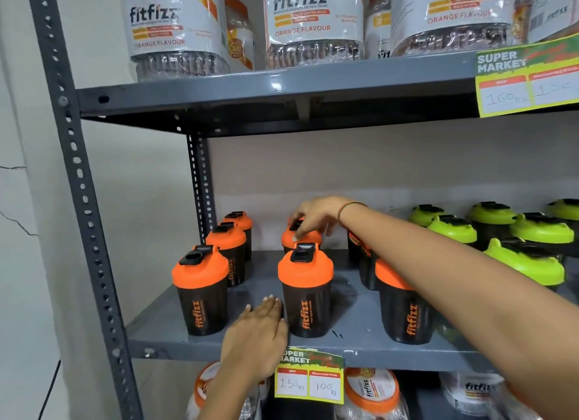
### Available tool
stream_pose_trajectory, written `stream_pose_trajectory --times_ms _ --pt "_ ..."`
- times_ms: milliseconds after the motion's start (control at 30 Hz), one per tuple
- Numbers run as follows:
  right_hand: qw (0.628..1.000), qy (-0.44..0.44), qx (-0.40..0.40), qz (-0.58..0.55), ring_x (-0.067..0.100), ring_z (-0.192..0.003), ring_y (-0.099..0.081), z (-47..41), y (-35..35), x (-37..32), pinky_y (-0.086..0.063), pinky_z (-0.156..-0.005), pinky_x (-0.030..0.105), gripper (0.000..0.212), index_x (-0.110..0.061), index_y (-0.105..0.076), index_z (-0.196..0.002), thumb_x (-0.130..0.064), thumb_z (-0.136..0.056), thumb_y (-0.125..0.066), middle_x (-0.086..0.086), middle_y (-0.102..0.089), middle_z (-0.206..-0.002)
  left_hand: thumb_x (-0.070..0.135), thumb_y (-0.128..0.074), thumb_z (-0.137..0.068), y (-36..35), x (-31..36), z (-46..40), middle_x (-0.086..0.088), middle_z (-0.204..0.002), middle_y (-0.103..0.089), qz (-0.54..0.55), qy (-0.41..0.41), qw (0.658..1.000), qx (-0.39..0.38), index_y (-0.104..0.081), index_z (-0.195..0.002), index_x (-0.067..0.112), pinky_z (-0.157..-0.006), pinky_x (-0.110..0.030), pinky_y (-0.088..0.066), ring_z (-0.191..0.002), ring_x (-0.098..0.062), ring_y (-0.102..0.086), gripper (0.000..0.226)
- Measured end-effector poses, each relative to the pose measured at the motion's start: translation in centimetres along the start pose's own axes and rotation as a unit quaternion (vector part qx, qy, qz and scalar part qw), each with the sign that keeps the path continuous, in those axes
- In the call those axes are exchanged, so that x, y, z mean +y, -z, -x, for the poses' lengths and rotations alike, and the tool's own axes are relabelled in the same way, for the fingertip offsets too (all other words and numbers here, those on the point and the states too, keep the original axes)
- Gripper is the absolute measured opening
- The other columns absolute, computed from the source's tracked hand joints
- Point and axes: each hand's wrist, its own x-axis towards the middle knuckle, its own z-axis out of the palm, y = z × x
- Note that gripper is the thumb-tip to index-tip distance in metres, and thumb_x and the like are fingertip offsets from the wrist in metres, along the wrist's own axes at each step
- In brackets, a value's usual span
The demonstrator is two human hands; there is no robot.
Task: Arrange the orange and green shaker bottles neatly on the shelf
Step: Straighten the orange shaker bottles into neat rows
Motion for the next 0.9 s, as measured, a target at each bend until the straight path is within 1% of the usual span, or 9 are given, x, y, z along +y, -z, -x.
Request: stream_pose_trajectory --times_ms 67,167,267,433,567,700,800,833,900 --pt "1.000 0.005 0.008 0.004 0.026 -0.111 -0.054 -0.1 0.0 0.2 -0.052 -0.082 0.032 0.055 -0.020 -0.048 -0.145 -0.024 -0.092 -0.064 0.007 -0.046 -0.147 0.036 -0.021 -0.099 0.1 0.1 0.0 0.002 -0.158 -0.023 0.001 -0.001 1.000 0.000 -0.024 -0.150 0.021 -0.119 -0.030 -0.010 -0.144 -0.008 -0.019 0.053" --pt "1.000 0.003 -0.004 0.002 0.023 -0.105 -0.052 -0.4 0.1 0.4 -0.051 -0.089 0.034 0.056 -0.021 -0.049 -0.144 -0.022 -0.091 -0.067 0.007 -0.046 -0.147 0.036 -0.020 -0.099 0.1 0.1 0.0 0.003 -0.158 -0.023 0.000 -0.001 1.000 0.001 -0.023 -0.150 0.022 -0.119 -0.030 -0.010 -0.144 -0.008 -0.018 0.053" --pt "1.000 -0.003 -0.014 -0.002 0.031 -0.121 -0.056 -0.5 0.3 0.4 -0.053 -0.097 0.041 0.056 -0.022 -0.048 -0.145 -0.018 -0.092 -0.066 0.009 -0.045 -0.149 0.037 -0.020 -0.099 0.1 0.1 0.0 0.002 -0.158 -0.023 0.001 -0.001 1.000 0.000 -0.023 -0.150 0.022 -0.119 -0.030 -0.010 -0.144 -0.008 -0.018 0.054" --pt "1.000 -0.007 -0.018 -0.019 0.030 -0.112 -0.057 -1.2 0.4 0.8 -0.053 -0.096 0.042 0.058 -0.025 -0.049 -0.144 -0.012 -0.090 -0.068 0.009 -0.043 -0.149 0.036 -0.020 -0.099 0.1 0.1 0.1 0.002 -0.158 -0.023 0.002 -0.003 1.000 0.000 -0.023 -0.150 0.021 -0.119 -0.030 -0.010 -0.144 -0.007 -0.018 0.054" --pt "0.999 -0.020 -0.025 -0.044 0.040 -0.121 -0.056 -1.4 0.2 1.0 -0.055 -0.094 0.048 0.062 -0.028 -0.049 -0.144 -0.009 -0.089 -0.069 0.012 -0.040 -0.151 0.035 -0.020 -0.099 0.1 0.0 0.1 0.002 -0.158 -0.024 0.005 -0.005 1.000 0.003 -0.024 -0.150 0.021 -0.119 -0.030 -0.011 -0.144 -0.007 -0.019 0.053" --pt "0.998 -0.018 -0.014 -0.053 0.036 -0.129 -0.050 -0.9 0.0 1.4 -0.056 -0.090 0.044 0.076 -0.032 -0.031 -0.153 -0.019 -0.089 -0.070 0.008 -0.032 -0.156 0.037 -0.019 -0.098 0.1 0.0 0.1 0.002 -0.157 -0.024 0.002 0.000 1.000 0.003 -0.024 -0.150 0.021 -0.119 -0.031 -0.012 -0.144 -0.008 -0.019 0.054" --pt "0.999 0.008 0.021 -0.044 0.031 -0.140 -0.039 0.4 0.5 1.9 -0.047 -0.104 0.045 0.084 -0.029 -0.021 -0.156 -0.026 -0.088 -0.071 0.002 -0.027 -0.161 0.037 -0.019 -0.098 0.1 0.0 0.0 0.001 -0.157 -0.026 0.007 0.004 1.000 0.010 -0.025 -0.149 0.021 -0.119 -0.032 -0.012 -0.144 -0.008 -0.021 0.054" --pt "0.999 0.015 0.036 -0.026 0.029 -0.143 -0.036 1.0 0.6 2.1 -0.039 -0.111 0.044 0.083 -0.027 -0.022 -0.156 -0.028 -0.089 -0.070 0.001 -0.027 -0.161 0.036 -0.019 -0.098 0.1 0.0 0.1 0.001 -0.157 -0.026 0.010 0.008 1.000 0.011 -0.026 -0.149 0.020 -0.119 -0.032 -0.012 -0.144 -0.008 -0.021 0.054" --pt "0.997 0.026 0.068 0.003 0.025 -0.145 -0.033 2.6 0.9 2.4 -0.030 -0.117 0.040 0.077 -0.024 -0.029 -0.154 -0.030 -0.089 -0.069 0.000 -0.032 -0.160 0.035 -0.021 -0.099 0.2 0.1 0.3 0.000 -0.157 -0.026 0.022 0.012 0.999 0.019 -0.026 -0.149 0.019 -0.119 -0.031 -0.013 -0.144 -0.009 -0.021 0.053"
